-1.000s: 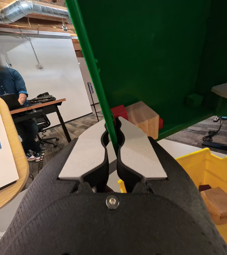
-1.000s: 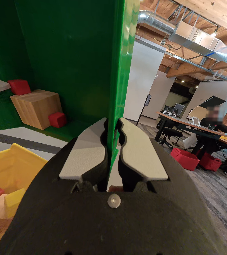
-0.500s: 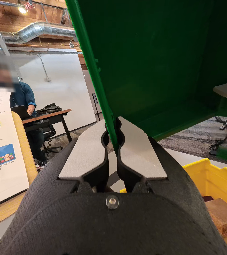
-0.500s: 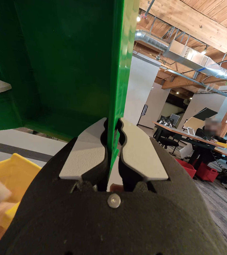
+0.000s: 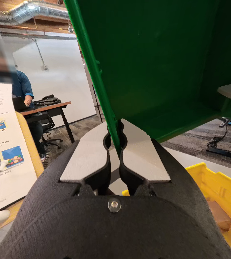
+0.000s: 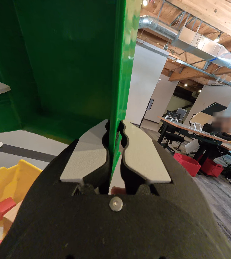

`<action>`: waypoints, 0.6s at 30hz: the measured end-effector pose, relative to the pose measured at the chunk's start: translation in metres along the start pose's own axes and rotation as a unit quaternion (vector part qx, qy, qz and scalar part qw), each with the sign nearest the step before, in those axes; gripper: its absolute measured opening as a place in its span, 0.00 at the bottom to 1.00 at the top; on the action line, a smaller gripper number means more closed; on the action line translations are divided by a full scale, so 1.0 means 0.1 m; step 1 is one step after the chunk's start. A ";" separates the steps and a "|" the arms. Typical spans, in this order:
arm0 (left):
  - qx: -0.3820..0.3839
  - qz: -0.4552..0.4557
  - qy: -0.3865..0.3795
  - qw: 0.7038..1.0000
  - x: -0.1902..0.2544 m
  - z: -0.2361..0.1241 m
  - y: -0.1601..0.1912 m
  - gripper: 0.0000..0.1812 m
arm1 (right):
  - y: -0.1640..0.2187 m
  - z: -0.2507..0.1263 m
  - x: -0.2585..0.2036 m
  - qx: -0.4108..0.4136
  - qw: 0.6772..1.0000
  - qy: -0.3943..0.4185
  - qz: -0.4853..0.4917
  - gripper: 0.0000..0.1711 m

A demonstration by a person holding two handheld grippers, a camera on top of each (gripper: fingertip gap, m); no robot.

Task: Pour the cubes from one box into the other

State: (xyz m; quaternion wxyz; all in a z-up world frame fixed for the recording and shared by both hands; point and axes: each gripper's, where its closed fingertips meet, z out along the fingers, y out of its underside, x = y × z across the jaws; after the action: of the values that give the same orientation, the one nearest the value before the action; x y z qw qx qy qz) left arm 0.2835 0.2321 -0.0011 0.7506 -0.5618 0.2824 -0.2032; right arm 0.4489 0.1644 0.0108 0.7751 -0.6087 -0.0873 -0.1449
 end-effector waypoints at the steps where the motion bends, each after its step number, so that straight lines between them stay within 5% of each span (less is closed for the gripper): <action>1: -0.011 -0.001 0.002 1.000 -0.02 -0.01 -0.03 0.04 | -0.03 0.00 -0.01 -0.012 1.000 -0.003 0.003 0.04; 10: -0.082 -0.005 -0.004 0.997 -0.35 -0.39 -0.49 0.04 | -0.60 -0.11 -0.35 -0.066 0.997 -0.026 0.022 0.04; 18: -0.125 0.008 -0.047 0.991 -1.19 -1.44 -0.89 0.04 | -1.27 -0.26 -1.51 -0.071 0.988 -0.129 0.056 0.08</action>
State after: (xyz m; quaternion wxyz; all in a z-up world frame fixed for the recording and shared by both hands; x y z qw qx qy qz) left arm 0.1001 0.1755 0.0772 0.6881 -0.6581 0.2747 -0.1339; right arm 0.2631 0.1296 0.0739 0.7188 -0.6800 -0.1417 -0.0280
